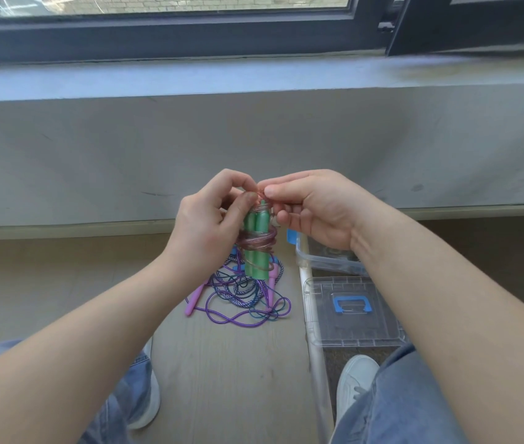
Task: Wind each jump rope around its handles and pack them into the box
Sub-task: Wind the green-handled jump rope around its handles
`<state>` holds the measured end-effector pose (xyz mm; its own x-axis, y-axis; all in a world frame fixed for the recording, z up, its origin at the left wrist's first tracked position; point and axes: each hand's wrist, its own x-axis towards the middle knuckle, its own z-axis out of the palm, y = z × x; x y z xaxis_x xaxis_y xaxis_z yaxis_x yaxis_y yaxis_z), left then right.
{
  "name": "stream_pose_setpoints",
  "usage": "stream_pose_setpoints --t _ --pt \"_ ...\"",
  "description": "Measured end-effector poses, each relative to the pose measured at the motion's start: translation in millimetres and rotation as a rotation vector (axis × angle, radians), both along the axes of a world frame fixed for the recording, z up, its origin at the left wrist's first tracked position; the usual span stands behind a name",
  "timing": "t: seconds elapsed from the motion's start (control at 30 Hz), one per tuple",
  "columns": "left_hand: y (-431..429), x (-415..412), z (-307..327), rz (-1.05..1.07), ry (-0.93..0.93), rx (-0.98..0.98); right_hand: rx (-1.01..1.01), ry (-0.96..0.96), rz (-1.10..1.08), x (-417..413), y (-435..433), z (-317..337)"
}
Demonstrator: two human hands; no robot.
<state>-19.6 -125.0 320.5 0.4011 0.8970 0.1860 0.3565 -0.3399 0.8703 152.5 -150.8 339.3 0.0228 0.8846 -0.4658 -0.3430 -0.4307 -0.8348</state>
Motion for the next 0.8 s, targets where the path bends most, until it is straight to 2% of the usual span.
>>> stream_pose_setpoints --t 0.43,0.8 --pt "4.5 -1.7 -4.3 -0.022 -0.05 -0.064 -0.038 0.022 0.082 5.6 -2.4 2.8" --pt "9.8 -1.5 -3.8 -0.037 -0.099 -0.157 -0.064 0.008 0.052 4.3 -0.2 1.3"
